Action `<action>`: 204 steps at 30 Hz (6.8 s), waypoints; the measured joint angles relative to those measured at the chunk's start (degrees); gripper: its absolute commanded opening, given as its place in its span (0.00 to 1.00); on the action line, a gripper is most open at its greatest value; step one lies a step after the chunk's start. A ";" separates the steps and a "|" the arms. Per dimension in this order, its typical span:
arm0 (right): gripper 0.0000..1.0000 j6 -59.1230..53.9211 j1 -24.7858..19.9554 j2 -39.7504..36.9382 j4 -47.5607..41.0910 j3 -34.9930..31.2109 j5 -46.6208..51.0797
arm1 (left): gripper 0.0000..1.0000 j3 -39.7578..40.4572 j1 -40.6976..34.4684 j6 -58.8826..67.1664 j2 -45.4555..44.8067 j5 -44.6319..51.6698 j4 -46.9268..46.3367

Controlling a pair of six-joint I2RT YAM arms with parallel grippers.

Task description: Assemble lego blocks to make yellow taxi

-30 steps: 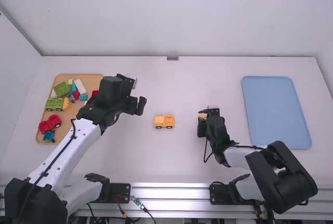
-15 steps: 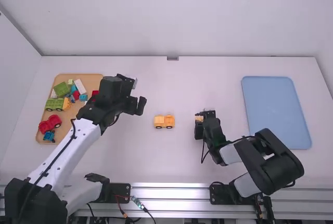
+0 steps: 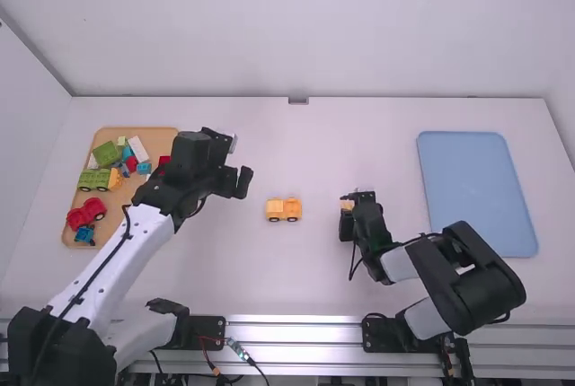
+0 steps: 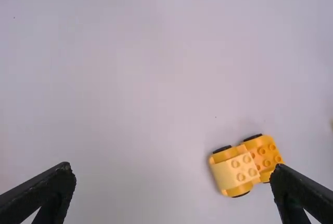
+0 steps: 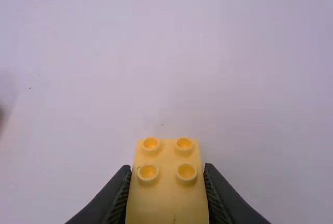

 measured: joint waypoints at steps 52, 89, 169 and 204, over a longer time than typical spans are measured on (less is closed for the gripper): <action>0.95 -4.24 -5.18 1.27 -69.31 36.68 -12.20 | 0.99 0.00 0.02 2.67 0.02 -0.04 -0.68; 0.57 -4.98 -4.07 7.91 -70.27 38.66 -11.28 | 0.99 0.00 0.02 2.67 0.00 -0.02 -1.97; 0.56 -18.29 -2.21 7.91 -64.65 37.35 -11.98 | 0.99 0.00 0.00 3.06 0.00 -0.02 -2.58; 0.17 -40.13 -2.56 13.88 -63.71 41.48 -12.70 | 0.99 0.00 -0.02 3.06 0.00 -0.02 -3.21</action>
